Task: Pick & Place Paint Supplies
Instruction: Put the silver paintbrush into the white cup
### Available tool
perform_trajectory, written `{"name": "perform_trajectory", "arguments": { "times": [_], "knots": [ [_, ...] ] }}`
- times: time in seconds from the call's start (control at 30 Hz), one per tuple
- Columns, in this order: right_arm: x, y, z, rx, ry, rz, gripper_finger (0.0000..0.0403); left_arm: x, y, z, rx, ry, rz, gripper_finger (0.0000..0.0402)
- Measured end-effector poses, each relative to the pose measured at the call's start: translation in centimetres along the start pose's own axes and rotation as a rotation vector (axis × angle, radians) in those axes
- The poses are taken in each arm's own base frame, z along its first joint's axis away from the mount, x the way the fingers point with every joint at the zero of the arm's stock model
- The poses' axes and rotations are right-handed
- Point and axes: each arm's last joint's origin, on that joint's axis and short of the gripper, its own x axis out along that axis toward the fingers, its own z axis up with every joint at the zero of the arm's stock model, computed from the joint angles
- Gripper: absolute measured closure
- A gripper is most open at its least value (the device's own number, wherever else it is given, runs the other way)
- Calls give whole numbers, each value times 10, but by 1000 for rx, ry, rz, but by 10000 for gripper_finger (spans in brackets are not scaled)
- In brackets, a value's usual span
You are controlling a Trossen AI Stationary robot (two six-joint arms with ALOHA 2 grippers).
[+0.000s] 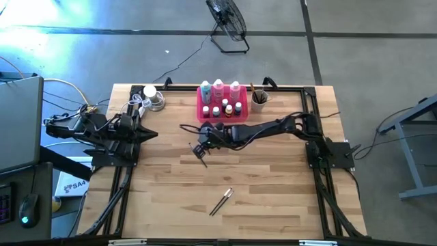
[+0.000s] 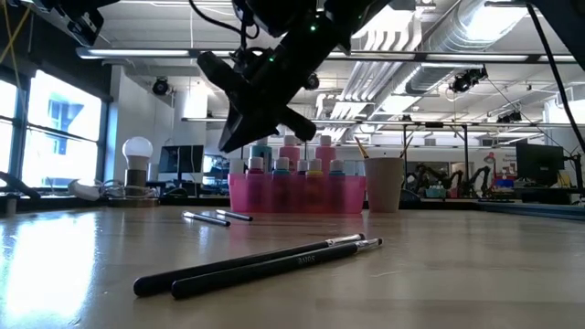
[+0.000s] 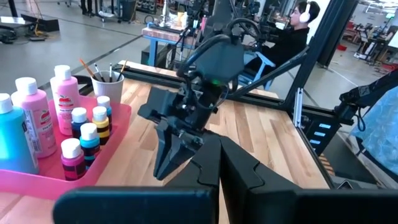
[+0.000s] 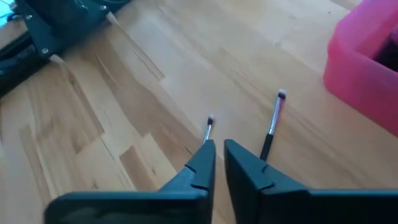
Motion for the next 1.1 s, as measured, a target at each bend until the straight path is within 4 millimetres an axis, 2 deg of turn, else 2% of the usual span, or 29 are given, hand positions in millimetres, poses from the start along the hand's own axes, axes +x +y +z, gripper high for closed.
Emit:
{"name": "perform_trajectory", "arguments": {
  "times": [0.23,0.33,0.77,1.1],
  "knots": [
    [12,-1,-3,47,-1,26,300,0,0,0,-2,0,0,402],
    [18,-2,-11,36,24,4,282,0,0,0,-3,0,0,402],
    [42,-12,-34,-33,96,-69,278,0,0,-1,-37,6,-1,402],
    [48,-17,-45,-71,164,-102,311,0,0,-1,-43,8,-1,402]
  ]
}}
